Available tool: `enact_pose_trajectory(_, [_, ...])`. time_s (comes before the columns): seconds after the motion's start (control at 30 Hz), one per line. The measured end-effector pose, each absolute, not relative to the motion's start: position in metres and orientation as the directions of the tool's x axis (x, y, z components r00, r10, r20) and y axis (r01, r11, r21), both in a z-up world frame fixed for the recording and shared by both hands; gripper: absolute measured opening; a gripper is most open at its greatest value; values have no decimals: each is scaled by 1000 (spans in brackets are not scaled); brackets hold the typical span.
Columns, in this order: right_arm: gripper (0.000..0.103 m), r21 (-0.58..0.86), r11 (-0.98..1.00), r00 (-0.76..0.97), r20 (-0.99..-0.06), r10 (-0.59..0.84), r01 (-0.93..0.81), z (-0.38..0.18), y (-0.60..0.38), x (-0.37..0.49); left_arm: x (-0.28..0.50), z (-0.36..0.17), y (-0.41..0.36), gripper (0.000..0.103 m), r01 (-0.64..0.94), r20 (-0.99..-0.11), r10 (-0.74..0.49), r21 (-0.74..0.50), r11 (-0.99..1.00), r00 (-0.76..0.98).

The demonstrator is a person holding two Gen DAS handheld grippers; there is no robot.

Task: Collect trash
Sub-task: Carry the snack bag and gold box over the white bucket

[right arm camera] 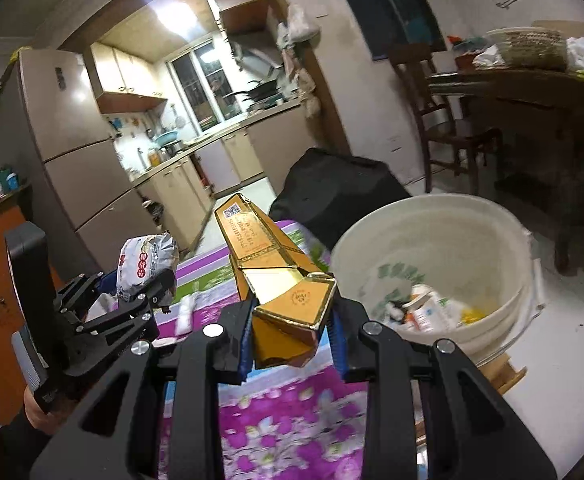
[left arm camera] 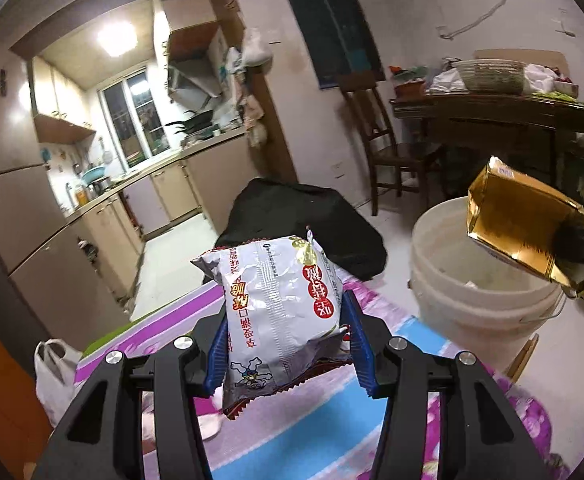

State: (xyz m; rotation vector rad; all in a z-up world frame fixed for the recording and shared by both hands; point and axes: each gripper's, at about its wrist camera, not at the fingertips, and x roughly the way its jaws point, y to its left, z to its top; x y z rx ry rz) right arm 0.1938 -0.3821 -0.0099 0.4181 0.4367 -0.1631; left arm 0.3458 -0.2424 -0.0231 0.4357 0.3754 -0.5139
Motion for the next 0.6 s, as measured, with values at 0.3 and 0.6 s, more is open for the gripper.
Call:
enact_pose_trajectory(0.3, [29, 293, 866, 858, -450, -248, 404, 1, -435, 184, 364, -19, -330, 52, 699, -472, -550, 236, 674, 690])
enact_pose_trajectory(0.6, [29, 231, 817, 780, -512, -360, 528, -6, -473, 184, 370, -14, -431, 52, 836, -480, -693, 198, 512, 538])
